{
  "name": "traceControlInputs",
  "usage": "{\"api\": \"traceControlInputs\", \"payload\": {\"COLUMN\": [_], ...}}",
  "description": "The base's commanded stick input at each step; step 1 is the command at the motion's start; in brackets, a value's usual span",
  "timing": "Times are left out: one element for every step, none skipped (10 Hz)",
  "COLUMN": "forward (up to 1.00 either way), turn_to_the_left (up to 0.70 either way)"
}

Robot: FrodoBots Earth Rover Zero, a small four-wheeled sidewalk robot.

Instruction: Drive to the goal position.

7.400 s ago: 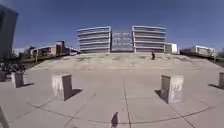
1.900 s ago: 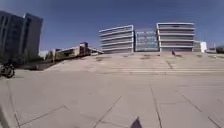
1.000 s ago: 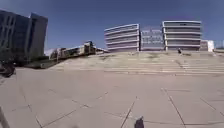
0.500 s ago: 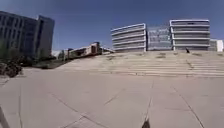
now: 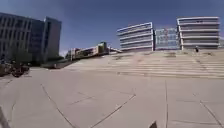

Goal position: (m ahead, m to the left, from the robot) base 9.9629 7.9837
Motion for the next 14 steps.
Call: {"api": "traceControlInputs", "payload": {"forward": [0.7, 0.7, 0.7, 0.7, 0.7, 0.7, 0.7, 0.7, 0.7, 0.7, 0.7, 0.7, 0.7, 0.7], "turn_to_the_left": [0.13, 0.13, 0.13, 0.13, 0.13, 0.13, 0.13, 0.13, 0.13, 0.13, 0.13, 0.13, 0.13, 0.13]}}
